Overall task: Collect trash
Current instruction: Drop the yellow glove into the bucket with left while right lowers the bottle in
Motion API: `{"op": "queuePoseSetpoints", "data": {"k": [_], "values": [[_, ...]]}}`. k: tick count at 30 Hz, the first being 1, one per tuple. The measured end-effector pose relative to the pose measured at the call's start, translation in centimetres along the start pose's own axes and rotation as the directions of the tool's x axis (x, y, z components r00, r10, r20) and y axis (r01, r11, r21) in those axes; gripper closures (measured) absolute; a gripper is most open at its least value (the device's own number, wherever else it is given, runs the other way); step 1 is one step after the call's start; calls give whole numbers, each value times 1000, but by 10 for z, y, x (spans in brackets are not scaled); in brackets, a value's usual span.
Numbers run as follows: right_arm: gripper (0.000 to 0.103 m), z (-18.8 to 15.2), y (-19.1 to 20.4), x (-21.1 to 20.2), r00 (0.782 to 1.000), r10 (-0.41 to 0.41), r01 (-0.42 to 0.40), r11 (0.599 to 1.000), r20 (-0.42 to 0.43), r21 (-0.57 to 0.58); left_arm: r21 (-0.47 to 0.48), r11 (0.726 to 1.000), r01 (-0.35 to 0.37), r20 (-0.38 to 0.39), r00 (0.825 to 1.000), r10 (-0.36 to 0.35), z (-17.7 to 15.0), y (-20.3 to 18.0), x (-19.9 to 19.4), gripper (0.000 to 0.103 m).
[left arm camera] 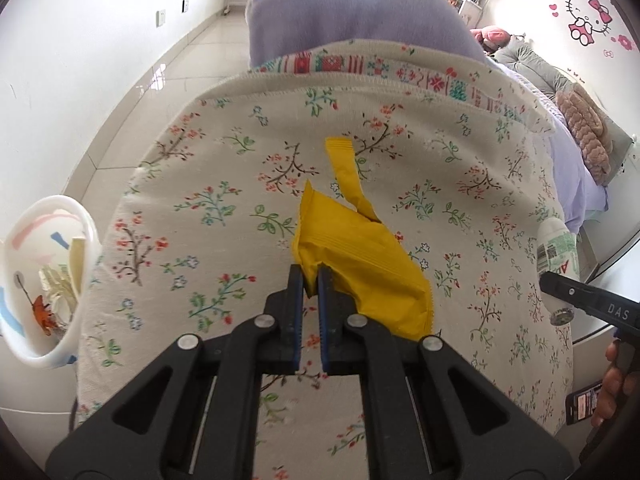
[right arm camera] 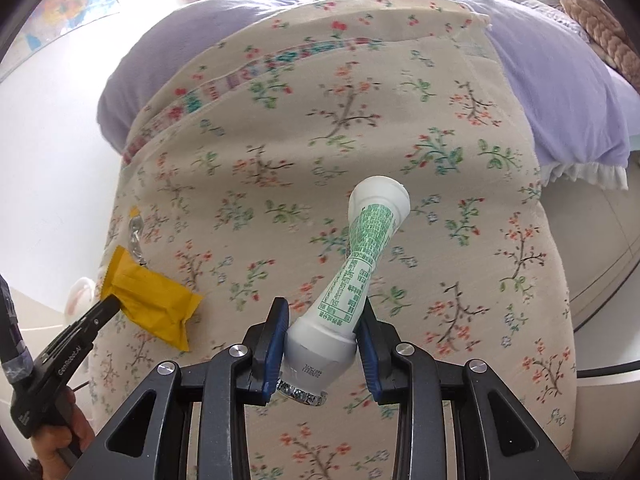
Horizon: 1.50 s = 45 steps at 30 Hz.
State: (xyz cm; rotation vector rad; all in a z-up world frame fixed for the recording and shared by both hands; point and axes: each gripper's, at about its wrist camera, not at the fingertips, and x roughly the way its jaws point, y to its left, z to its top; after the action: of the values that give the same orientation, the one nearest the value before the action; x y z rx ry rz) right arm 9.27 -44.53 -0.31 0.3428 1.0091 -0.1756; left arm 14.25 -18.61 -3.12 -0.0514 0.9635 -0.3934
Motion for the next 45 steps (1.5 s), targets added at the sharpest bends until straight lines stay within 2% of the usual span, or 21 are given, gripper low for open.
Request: {"op": "queuePoseSetpoints", "data": {"k": [11, 25, 33, 38, 44, 45], "values": [[69, -10, 45, -1, 999, 46, -45, 998, 14, -53, -22, 999, -46, 38, 998, 47, -5, 45, -34, 95], [69, -17, 131, 10, 993, 118, -115, 980, 10, -162, -97, 982, -164, 71, 983, 171, -15, 131, -78, 95], [69, -22, 184, 27, 988, 151, -150, 962, -11, -227, -148, 956, -254, 83, 960, 268, -20, 182, -97, 95], [69, -27, 207, 33, 985, 173, -173, 953, -19, -249, -160, 929, -334, 92, 932, 351, -21, 207, -101, 95], [69, -32, 237, 41, 977, 210, -210, 940, -28, -270, -177, 909, -377, 99, 912, 398, -18, 229, -101, 94], [69, -32, 241, 42, 976, 216, -216, 937, -30, -274, -177, 908, -381, 98, 911, 401, -17, 231, -100, 91]]}}
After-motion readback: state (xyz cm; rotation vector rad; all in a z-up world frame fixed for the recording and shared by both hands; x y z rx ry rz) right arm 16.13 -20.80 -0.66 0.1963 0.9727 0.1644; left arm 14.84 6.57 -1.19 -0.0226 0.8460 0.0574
